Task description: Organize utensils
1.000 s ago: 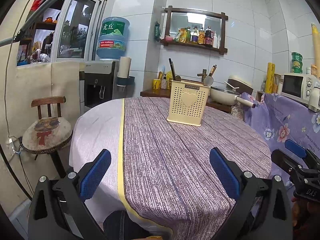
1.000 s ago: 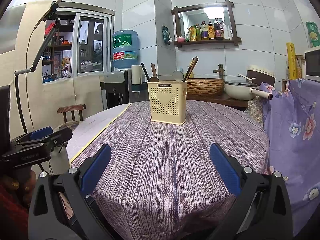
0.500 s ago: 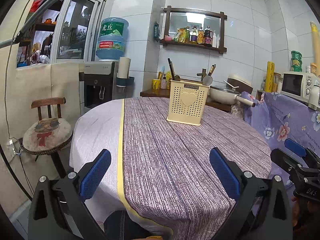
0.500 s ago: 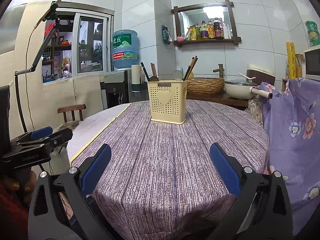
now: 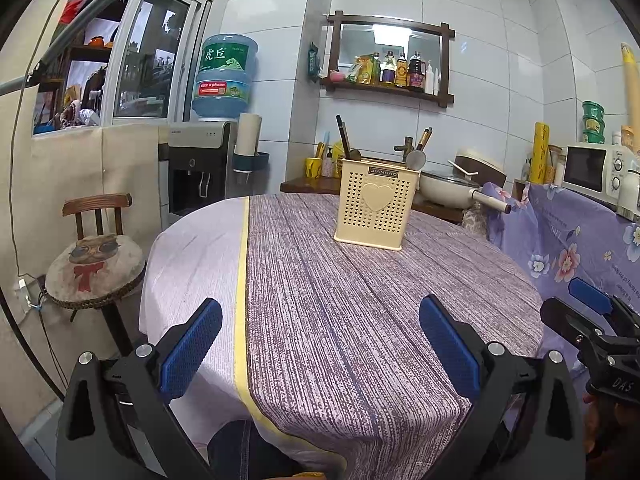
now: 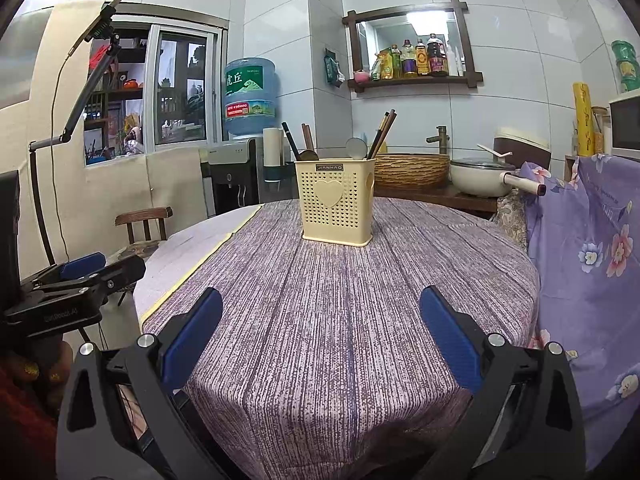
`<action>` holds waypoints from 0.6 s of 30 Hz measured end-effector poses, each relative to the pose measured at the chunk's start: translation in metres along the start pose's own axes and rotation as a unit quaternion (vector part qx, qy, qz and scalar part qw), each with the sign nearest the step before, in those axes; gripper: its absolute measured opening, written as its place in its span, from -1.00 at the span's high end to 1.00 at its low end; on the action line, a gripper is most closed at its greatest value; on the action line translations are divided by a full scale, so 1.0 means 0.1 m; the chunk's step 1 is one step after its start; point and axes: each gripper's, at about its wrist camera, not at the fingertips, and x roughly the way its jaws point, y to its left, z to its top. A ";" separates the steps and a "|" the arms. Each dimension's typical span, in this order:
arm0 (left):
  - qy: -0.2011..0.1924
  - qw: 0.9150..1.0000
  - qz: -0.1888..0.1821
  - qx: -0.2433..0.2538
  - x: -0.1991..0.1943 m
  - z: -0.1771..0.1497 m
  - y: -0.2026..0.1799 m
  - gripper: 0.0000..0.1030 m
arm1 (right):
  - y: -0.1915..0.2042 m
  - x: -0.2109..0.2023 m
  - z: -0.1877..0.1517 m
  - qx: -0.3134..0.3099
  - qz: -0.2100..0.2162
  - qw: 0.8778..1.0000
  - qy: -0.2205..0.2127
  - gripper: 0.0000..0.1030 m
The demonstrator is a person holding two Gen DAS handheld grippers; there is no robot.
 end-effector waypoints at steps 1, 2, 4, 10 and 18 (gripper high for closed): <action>0.000 1.000 0.000 0.000 0.00 0.00 0.00 -0.90 | 0.00 0.00 0.00 0.000 0.000 1.000 0.001 -0.89; 0.001 1.000 0.000 0.000 -0.01 0.00 0.00 -0.90 | 0.00 0.00 0.00 0.001 0.000 1.000 0.000 -0.89; 0.000 1.000 0.000 -0.001 -0.01 0.00 0.00 -0.90 | -0.01 0.00 0.00 0.000 0.001 1.000 0.001 -0.89; 0.001 1.000 0.000 0.000 0.00 0.00 -0.01 -0.90 | -0.01 0.00 0.00 0.001 0.001 1.000 0.001 -0.89; 0.001 1.000 0.001 0.001 0.00 0.00 -0.01 -0.90 | -0.01 0.00 0.00 0.001 0.001 1.000 0.002 -0.89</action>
